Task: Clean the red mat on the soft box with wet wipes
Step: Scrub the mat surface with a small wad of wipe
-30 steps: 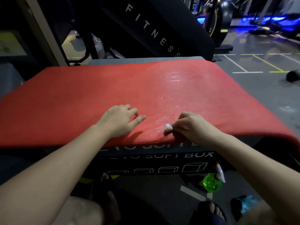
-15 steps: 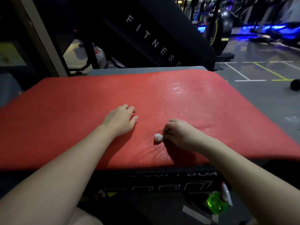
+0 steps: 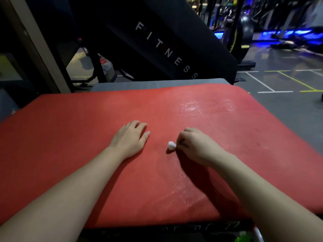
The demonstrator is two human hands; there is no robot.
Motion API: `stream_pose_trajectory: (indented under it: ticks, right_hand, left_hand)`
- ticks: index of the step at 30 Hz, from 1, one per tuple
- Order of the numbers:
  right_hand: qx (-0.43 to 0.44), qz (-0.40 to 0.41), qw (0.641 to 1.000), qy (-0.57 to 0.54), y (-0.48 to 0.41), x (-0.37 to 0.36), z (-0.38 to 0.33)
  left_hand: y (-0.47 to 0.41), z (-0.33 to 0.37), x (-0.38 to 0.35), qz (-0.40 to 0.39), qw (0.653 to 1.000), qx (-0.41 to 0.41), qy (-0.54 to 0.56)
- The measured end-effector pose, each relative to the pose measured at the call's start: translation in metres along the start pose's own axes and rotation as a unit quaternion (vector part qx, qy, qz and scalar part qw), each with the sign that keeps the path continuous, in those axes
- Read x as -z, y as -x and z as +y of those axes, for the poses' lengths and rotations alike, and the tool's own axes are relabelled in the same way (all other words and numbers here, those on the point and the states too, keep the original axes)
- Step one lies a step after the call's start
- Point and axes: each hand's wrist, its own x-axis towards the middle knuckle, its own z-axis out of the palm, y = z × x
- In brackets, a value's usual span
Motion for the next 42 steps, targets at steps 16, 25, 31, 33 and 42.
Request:
stream_pose_trajectory:
  ticks: [16,25,31,33,42]
  right_hand:
    - [-0.04,0.001,0.998,-0.048,-0.053,-0.006,0.036]
    - [-0.038,-0.201,0.979,0.0,-0.099,0.04,0.049]
    - [-0.028,-0.128,0.991,0.042,-0.156,0.022,0.068]
    - [-0.054,-0.038,0.996,0.068,-0.187,0.007,0.085]
    - [-0.066,-0.221,0.972,-0.045,-0.197,0.031,0.108]
  left_hand:
    - [-0.021,-0.012,-0.027,-0.02,1.0,-0.012,0.02]
    - [-0.022,-0.014,-0.03,-0.018,1.0,-0.009,0.02]
    - [-0.025,-0.016,-0.032,-0.021,1.0,-0.008,0.02]
    - [-0.026,-0.017,-0.031,-0.026,0.999,-0.008,0.022]
    - [-0.026,-0.015,-0.031,-0.031,0.999,-0.002,0.006]
